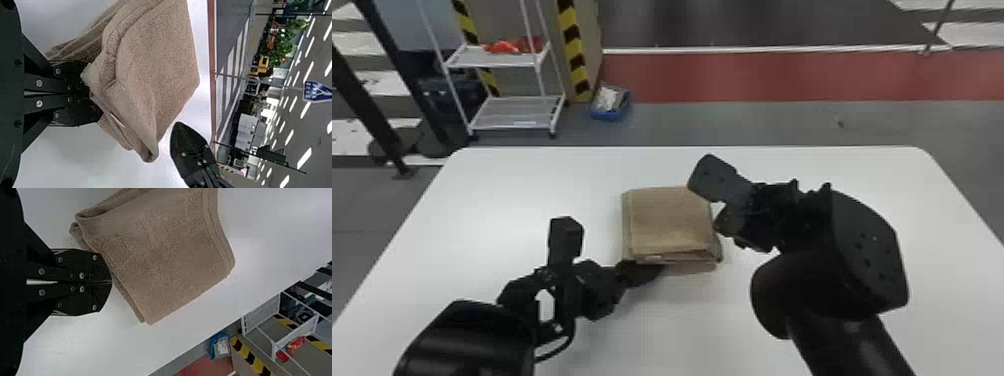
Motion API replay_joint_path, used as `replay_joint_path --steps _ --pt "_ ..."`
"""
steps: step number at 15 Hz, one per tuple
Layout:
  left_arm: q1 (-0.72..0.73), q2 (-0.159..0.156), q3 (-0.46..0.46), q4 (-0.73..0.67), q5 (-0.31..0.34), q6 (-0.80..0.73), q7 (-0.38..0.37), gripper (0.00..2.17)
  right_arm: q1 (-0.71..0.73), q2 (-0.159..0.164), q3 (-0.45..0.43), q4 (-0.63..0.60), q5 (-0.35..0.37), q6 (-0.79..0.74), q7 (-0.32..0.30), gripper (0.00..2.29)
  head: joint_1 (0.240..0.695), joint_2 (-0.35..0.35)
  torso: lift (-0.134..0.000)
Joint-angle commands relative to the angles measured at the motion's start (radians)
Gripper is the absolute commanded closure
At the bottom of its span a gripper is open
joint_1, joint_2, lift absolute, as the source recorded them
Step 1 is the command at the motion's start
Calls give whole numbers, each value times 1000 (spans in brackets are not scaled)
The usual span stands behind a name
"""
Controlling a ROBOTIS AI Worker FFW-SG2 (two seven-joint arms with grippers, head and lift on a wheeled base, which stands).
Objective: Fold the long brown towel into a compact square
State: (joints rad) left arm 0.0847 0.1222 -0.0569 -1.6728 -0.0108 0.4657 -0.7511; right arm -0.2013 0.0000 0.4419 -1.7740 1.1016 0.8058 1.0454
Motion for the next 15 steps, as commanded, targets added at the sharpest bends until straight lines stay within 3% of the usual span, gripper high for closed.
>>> replay_joint_path --steps 1,2,5,7,9,15 --pt "6 1 -3 -2 0 0 -5 2145 -4 1 -15 -28 -43 16 -18 1713 695 45 -125" --pt "9 1 -4 -8 -1 0 -5 2145 -10 1 -15 -28 -45 16 -24 1713 695 44 -125" --pt "18 2 -3 -18 -1 0 -7 2145 -36 1 -22 97 -111 -36 -200 1713 695 38 -125" --pt "24 2 -3 -25 -1 0 -11 2145 -44 1 -43 182 -171 -138 -280 1713 695 27 -125" --pt "33 2 -3 -42 0 0 -17 2145 -44 1 -52 197 -223 -193 -286 1713 695 29 -125" --pt "38 5 -3 -45 0 0 -27 2145 2 1 -37 35 -217 -82 -275 1713 695 51 -125"
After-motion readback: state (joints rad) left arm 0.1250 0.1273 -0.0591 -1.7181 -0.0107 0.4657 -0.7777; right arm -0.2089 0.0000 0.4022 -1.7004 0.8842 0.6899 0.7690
